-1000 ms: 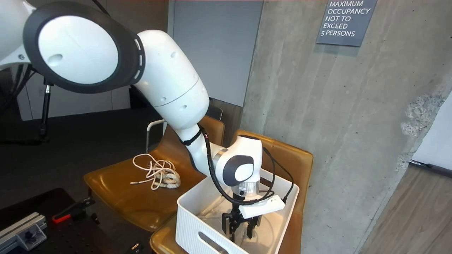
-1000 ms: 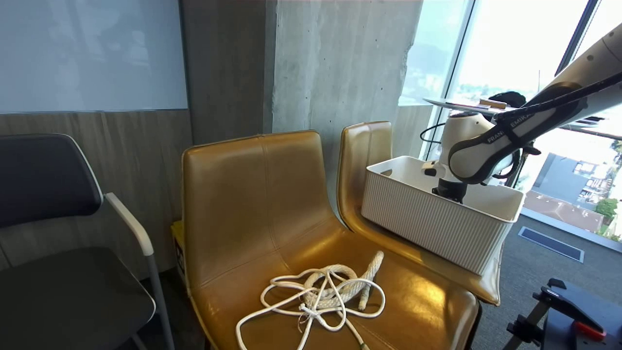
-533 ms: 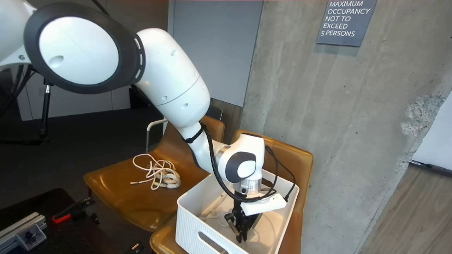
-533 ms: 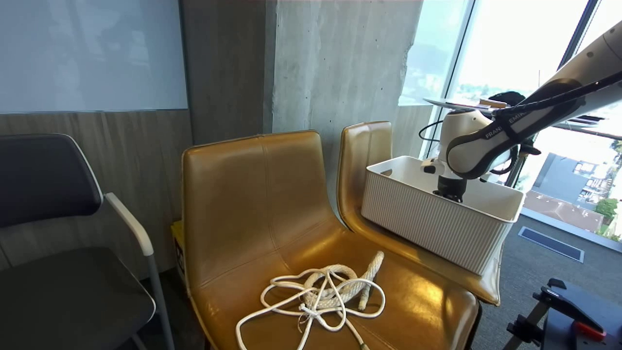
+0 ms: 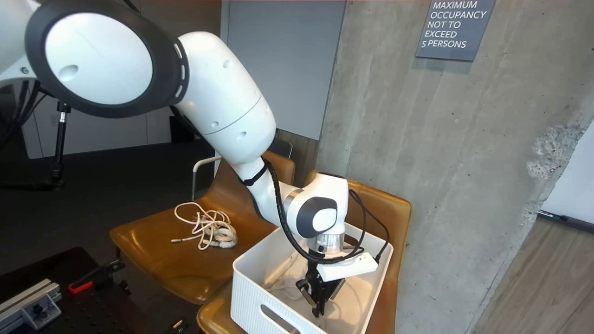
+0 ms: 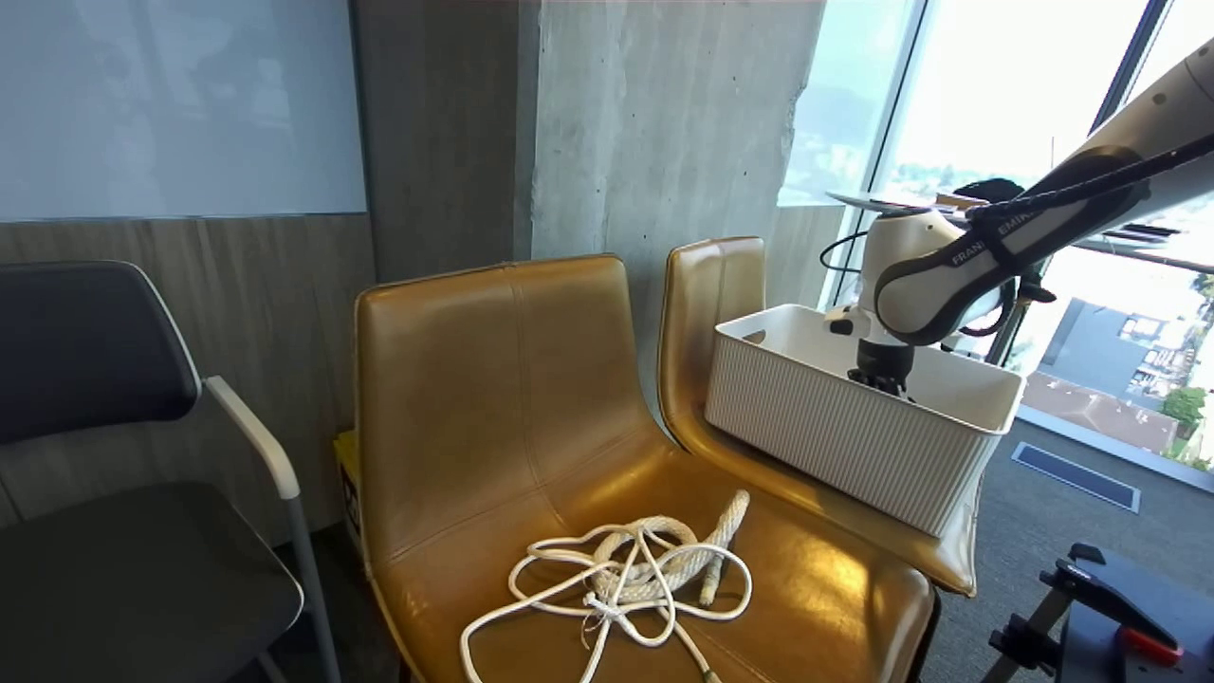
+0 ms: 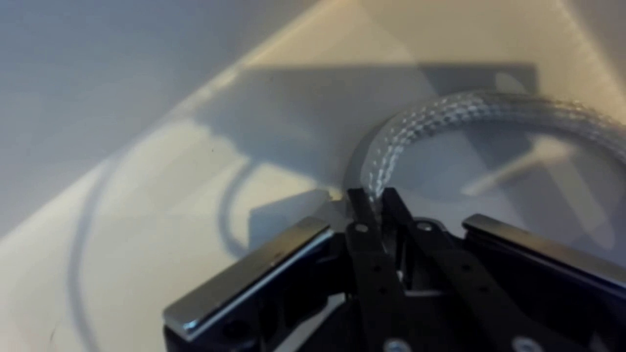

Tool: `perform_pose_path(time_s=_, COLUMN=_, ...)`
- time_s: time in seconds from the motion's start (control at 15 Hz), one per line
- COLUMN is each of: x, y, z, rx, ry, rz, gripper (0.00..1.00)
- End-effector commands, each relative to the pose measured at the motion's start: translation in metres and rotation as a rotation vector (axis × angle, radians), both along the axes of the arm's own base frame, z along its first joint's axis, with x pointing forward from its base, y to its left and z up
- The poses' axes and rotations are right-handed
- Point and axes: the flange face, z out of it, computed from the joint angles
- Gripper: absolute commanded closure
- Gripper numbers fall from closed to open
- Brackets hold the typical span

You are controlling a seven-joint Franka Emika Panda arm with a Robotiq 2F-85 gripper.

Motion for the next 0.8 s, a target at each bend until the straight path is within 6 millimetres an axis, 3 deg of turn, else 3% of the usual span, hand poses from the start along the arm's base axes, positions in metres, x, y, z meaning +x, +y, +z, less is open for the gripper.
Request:
perform_pose_path(time_s=0.0, x=-0.015, y=0.013, z=0.049, rx=-0.016, ry=-0.020, rz=0.014, gripper=0.97)
perform_pose_path(time_s=0.4, x=-0.052, y=0.054, z=0.143, rx=-0.107, ry=-0.120, rz=0.091, gripper=0.97)
perform_pose_path(time_s=0.73, x=-0.075, y=0.124, z=0.220, rx=-0.213, ry=-0.200, rz=0.205, gripper=0.97)
